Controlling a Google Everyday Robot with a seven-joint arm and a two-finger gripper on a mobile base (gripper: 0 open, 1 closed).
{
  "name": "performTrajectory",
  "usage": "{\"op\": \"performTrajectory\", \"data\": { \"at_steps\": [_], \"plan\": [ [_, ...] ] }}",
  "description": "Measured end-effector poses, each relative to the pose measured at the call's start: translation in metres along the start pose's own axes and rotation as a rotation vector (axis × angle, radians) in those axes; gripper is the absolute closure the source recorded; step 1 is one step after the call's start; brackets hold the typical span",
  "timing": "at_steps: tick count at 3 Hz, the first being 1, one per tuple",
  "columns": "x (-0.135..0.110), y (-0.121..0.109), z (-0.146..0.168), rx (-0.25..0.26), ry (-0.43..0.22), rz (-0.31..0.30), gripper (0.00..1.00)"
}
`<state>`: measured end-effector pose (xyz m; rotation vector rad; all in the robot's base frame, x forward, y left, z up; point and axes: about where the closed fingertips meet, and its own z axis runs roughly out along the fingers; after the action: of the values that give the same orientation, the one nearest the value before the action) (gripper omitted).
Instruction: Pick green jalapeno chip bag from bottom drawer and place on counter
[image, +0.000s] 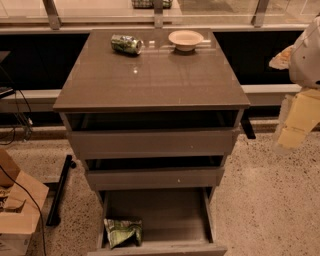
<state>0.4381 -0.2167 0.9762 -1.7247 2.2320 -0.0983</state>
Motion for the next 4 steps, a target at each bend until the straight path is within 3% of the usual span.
{"op": "performTrajectory", "data": {
  "at_steps": [1,2,3,4],
  "plan": [
    [-0.001,0.000,-0.001,0.006,-0.003,0.000,0.00],
    [-0.006,0.003,0.008,0.029,-0.035,0.043,0.00],
    [-0.018,0.012,0.032,0.043,-0.109,0.106,0.00],
    [-0.037,0.025,0.077,0.015,-0.278,0.169,0.00]
  ]
}}
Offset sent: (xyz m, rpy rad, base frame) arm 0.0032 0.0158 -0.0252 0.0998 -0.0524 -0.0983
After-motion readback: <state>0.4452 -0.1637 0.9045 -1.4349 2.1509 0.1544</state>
